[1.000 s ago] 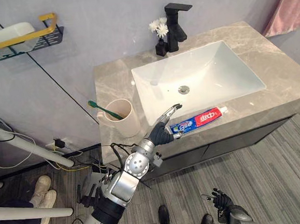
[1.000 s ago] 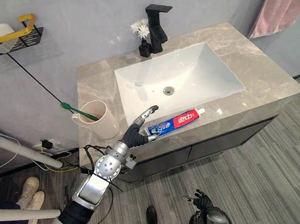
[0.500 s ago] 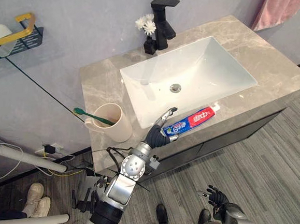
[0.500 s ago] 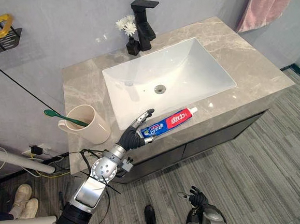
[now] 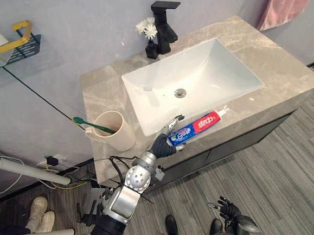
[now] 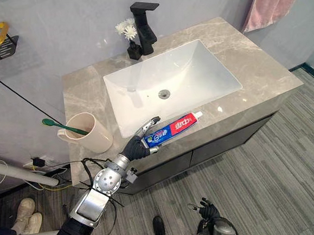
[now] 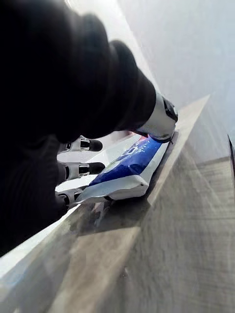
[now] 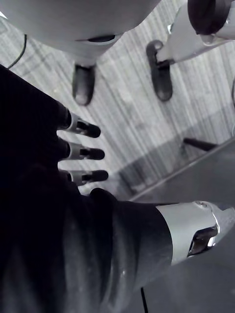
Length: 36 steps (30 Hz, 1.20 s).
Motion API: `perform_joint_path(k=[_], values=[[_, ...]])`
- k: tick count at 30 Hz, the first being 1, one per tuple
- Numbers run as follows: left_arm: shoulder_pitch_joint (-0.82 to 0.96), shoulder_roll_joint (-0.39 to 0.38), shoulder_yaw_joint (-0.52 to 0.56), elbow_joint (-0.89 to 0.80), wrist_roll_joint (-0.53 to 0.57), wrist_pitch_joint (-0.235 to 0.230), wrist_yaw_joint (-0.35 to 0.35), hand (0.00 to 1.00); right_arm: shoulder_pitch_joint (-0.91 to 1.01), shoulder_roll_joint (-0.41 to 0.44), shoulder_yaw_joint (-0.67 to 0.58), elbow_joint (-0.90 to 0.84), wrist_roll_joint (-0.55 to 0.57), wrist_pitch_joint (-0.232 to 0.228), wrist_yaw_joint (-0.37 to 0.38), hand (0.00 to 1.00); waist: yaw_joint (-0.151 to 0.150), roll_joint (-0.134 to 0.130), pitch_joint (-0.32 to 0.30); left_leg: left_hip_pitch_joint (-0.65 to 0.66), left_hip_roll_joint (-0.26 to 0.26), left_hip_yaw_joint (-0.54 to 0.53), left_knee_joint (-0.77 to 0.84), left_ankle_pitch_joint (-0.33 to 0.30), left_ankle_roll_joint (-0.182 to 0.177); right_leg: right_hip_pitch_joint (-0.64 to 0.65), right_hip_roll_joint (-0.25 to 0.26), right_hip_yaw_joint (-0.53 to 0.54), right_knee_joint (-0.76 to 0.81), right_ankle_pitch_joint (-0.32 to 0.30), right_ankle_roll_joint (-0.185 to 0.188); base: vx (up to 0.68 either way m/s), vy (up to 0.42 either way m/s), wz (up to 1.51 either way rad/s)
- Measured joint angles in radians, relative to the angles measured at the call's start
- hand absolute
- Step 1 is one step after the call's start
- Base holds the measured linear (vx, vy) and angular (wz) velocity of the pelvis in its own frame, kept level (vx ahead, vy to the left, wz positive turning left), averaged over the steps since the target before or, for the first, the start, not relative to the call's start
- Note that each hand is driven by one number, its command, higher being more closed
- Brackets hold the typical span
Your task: Organize washtable
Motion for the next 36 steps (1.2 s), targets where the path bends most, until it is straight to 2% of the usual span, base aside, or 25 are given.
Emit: perform_joint_path(k=[7,10,15,16,26,29,36], values=[[-0.041,-0.002,-0.030,0.062,0.192,-0.012,0.057,0.00,0.020,-0.009,0.018,-0.024,-0.008,-0.021,-0.003,0.00,-0.003,0.001,0.000,-0.008,0.002,0.001,0.000,0.000,0.000,-0.014,0.002,0.001,-0.002,0.005,-0.003,0.00,0.001,-0.01],[-0.041,-0.004,-0.038,0.068,0.225,-0.014,0.084,0.00,0.022,-0.016,0.018,-0.027,-0.007,-0.025,-0.005,0.00,-0.004,0.000,0.000,-0.015,0.002,0.004,0.000,0.001,0.000,-0.022,0.002,0.001,-0.004,0.007,-0.003,0.00,0.000,0.00],[-0.069,-0.004,-0.053,0.091,0.230,-0.018,0.090,0.00,0.025,-0.016,0.017,-0.030,-0.007,-0.027,-0.007,0.00,-0.003,0.000,0.001,-0.017,-0.001,0.001,-0.001,0.001,0.001,-0.022,0.002,-0.002,-0.009,0.011,-0.002,0.00,0.000,0.00],[-0.072,-0.005,-0.053,0.095,0.230,-0.019,0.092,1.00,0.025,-0.016,0.017,-0.030,-0.007,-0.027,-0.008,0.00,-0.003,0.000,0.001,-0.017,-0.001,0.001,-0.001,0.001,0.001,-0.022,0.002,-0.002,-0.009,0.011,-0.002,0.00,0.000,0.00],[-0.083,-0.036,-0.062,0.128,0.264,-0.023,0.150,1.00,0.016,-0.014,0.018,-0.030,-0.006,-0.027,-0.025,0.00,-0.004,-0.012,0.012,-0.013,-0.007,-0.008,-0.018,0.010,0.010,-0.021,-0.001,-0.006,-0.010,0.014,0.000,0.00,0.010,0.01],[-0.089,-0.041,-0.061,0.135,0.272,-0.039,0.174,1.00,0.009,-0.014,0.030,-0.033,0.001,-0.030,-0.026,0.00,-0.003,-0.023,0.025,-0.012,-0.010,-0.008,-0.018,0.010,0.010,-0.021,-0.004,-0.006,-0.010,0.016,0.002,0.00,0.022,-0.01],[-0.117,-0.049,-0.057,0.164,0.309,-0.078,0.234,1.00,0.009,-0.012,0.059,-0.069,0.015,-0.053,-0.029,0.00,-0.003,-0.028,0.050,-0.014,-0.012,-0.008,-0.038,0.017,0.010,-0.032,-0.005,-0.003,-0.013,0.021,0.003,0.00,0.000,0.00]])
